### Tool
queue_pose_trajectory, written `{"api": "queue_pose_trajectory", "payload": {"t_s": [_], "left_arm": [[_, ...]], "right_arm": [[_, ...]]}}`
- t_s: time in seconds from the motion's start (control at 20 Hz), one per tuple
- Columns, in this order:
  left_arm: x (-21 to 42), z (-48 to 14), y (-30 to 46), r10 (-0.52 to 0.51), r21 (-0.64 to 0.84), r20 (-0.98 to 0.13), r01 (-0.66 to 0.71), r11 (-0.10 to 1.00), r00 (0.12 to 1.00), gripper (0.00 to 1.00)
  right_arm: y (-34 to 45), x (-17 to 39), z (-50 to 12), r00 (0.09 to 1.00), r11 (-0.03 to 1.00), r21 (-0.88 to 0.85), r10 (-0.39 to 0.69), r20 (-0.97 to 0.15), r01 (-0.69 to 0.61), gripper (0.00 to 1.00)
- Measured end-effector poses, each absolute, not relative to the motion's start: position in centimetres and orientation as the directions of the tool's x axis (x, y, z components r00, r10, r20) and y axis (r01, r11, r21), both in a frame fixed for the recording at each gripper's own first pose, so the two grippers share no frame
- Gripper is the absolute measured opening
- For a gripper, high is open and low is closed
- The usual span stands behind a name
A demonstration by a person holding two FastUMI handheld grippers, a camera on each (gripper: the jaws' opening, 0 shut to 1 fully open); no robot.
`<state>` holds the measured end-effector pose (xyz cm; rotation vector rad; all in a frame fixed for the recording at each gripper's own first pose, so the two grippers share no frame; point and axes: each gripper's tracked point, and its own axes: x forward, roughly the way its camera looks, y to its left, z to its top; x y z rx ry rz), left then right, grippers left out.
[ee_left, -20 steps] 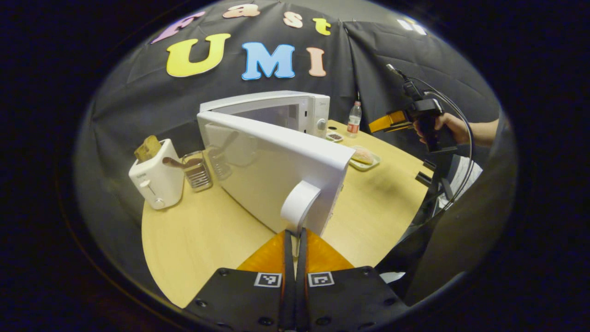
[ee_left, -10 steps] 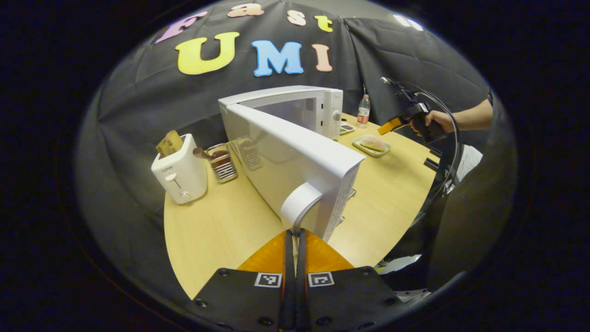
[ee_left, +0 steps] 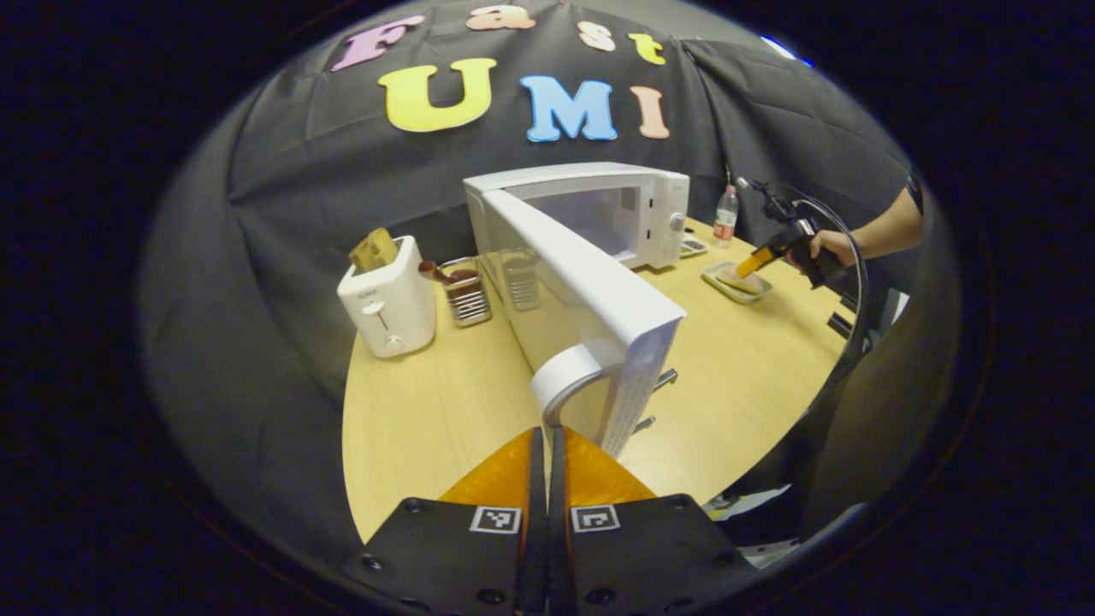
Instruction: Open the microwave oven with the left hand, put the food in, and close the microwave oven.
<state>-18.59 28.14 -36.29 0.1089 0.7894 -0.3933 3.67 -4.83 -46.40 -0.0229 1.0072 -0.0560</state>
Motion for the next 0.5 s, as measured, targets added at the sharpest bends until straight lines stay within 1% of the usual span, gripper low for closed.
{"api": "queue_pose_trajectory", "payload": {"t_s": [0.1,0.25,0.3,0.35,0.45,0.5], "left_arm": [[-19.0,-35.5,28.7,-0.256,-0.052,-0.707,0.313,0.948,0.659,0.08],[-19.8,-33.5,27.9,-0.193,-0.022,-0.69,0.246,0.969,0.698,0.08],[-20.2,-32.3,27.4,-0.178,-0.016,-0.679,0.228,0.974,0.712,0.08],[-20.1,-31.1,26.7,-0.166,-0.011,-0.665,0.213,0.977,0.728,0.17],[-19.0,-28.6,24.7,-0.146,-0.013,-0.616,0.175,0.985,0.774,0.2],[-18.3,-27.5,22.9,-0.161,-0.034,-0.591,0.174,0.984,0.791,0.27]], "right_arm": [[-5.1,3.8,-47.1,0.517,0.999,-0.042,-0.044,-0.855,0.015,0.99],[-5.2,3.8,-48.1,0.498,0.999,-0.033,-0.021,-0.867,-0.014,0.99],[-4.9,3.8,-48.2,0.498,1.0,-0.018,-0.003,-0.867,-0.025,0.95],[-4.8,3.8,-48.0,0.501,0.999,-0.022,-0.001,-0.866,-0.037,0.81],[-4.6,3.6,-47.6,0.515,0.997,-0.033,0.007,-0.857,-0.068,0.71],[-4.2,3.6,-46.8,0.533,0.994,-0.049,0.008,-0.846,-0.094,0.63]]}}
